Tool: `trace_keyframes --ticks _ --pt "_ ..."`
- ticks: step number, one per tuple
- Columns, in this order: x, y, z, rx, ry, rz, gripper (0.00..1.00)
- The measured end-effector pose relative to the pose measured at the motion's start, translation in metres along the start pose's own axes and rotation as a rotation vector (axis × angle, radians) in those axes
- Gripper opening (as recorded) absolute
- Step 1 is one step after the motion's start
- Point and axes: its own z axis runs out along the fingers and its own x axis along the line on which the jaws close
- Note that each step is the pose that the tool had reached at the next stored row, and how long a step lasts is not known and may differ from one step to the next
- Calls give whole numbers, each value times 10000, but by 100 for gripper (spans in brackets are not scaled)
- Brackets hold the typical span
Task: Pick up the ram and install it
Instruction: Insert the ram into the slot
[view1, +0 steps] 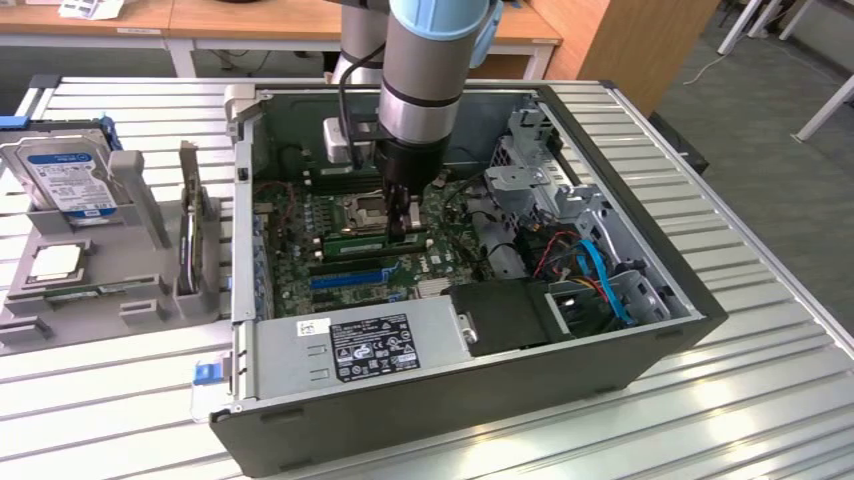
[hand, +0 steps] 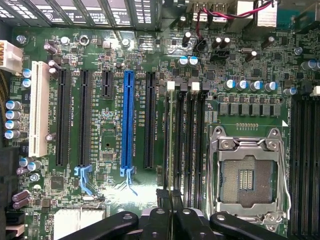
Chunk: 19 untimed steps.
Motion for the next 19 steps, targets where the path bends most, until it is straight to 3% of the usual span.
trace_keyframes --ticks 8,16,19 --pt "-1 0 2 2 -5 0 13" --pt "0 0 1 0 -1 0 43" --pt "0 0 1 0 -1 0 43"
